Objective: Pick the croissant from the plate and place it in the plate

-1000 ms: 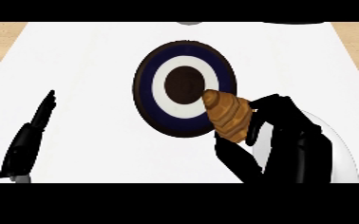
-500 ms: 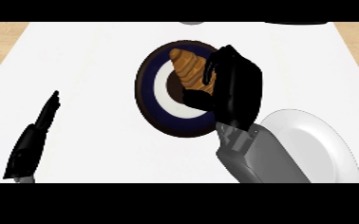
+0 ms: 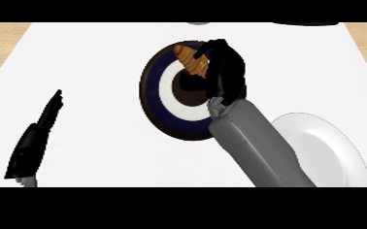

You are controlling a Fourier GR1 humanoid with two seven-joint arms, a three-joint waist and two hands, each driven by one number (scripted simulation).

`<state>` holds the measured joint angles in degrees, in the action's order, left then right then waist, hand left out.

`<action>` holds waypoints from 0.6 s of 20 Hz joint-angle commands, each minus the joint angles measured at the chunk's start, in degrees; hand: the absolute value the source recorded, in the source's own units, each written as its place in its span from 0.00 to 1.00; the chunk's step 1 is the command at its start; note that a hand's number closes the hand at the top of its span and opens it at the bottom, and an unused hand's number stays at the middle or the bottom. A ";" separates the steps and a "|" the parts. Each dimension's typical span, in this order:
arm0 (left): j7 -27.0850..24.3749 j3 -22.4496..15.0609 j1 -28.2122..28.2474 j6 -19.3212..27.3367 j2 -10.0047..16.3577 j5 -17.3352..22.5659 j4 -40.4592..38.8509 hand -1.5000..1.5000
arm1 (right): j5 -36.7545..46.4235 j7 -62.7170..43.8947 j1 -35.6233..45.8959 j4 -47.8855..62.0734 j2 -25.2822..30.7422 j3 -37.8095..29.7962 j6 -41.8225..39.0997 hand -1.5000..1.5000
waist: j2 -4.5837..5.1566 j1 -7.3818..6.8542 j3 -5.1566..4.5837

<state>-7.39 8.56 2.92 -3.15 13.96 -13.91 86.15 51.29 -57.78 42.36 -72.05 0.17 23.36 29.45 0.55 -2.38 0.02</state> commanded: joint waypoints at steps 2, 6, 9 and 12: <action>1.56 -0.91 0.27 0.24 -0.46 -1.10 1.62 0.50 | -7.03 0.01 4.08 12.28 -0.16 0.42 12.87 0.00 | -0.05 -0.01 0.02; 0.10 1.16 0.00 -1.77 1.49 0.72 0.15 0.50 | -6.07 2.03 4.97 12.80 -0.16 3.27 22.40 0.00 | -0.18 0.18 0.00; -0.55 0.58 2.50 0.92 -0.95 -0.39 0.91 0.50 | -4.04 2.23 6.26 8.15 -0.16 -2.10 25.25 0.00 | -0.55 1.19 -0.01; -1.25 1.55 2.95 -0.07 -0.02 0.26 -0.60 0.50 | -1.20 2.41 3.68 7.40 -0.16 -6.38 30.03 0.00 | -0.62 2.19 -0.03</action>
<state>-7.43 9.75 4.32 -3.26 14.11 -13.64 86.70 47.64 -52.90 47.01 -63.48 0.25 20.64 50.09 0.11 -1.16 0.01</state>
